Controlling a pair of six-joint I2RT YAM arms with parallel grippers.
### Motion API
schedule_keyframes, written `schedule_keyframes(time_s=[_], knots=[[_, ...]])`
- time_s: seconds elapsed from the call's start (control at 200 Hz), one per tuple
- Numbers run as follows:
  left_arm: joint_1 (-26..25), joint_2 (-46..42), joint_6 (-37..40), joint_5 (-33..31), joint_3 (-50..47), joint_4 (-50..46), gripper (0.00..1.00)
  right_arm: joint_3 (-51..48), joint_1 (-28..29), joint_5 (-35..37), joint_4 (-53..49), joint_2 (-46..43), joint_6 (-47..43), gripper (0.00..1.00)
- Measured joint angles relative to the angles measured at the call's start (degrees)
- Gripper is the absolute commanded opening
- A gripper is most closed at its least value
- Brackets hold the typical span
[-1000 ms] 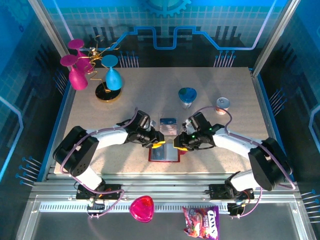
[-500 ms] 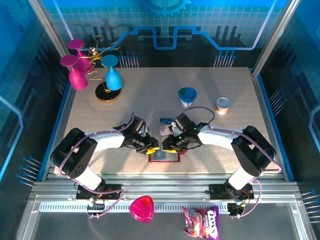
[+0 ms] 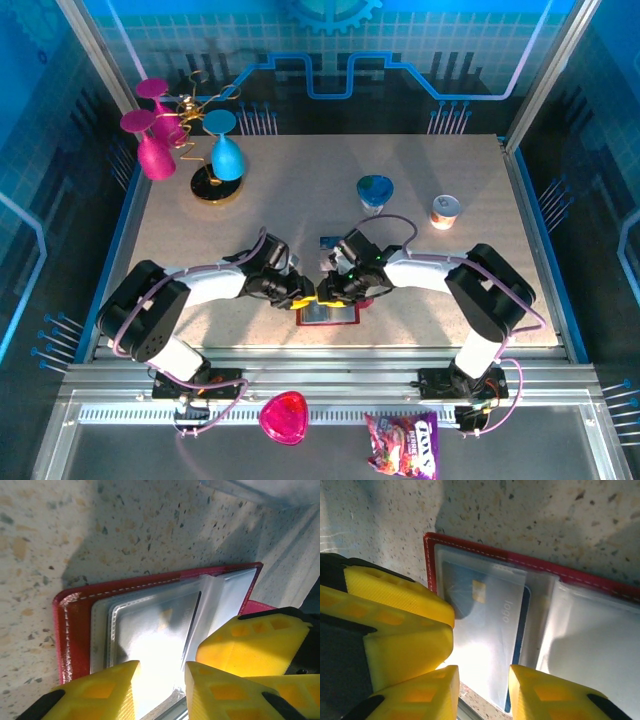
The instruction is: Take the credit cards out of the card holder
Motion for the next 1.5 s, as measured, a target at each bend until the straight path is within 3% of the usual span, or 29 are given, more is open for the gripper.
schedule_keyframes(time_s=[0.385, 1.141, 1.501], knots=[[0.26, -1.14, 0.02, -0.44, -0.02, -0.28, 0.22, 0.48, 0.33, -0.42, 0.74, 2.03, 0.20, 0.28], [0.85, -1.11, 0.24, -0.66, -1.38, -0.72, 0.21, 4.28, 1.14, 2.21, -6.16, 2.89, -2.64, 0.34], [1.11, -1.09, 0.24, -0.66, -1.42, -1.20, 0.18, 4.96, 1.14, 3.30, -8.39, 2.89, -3.69, 0.30]])
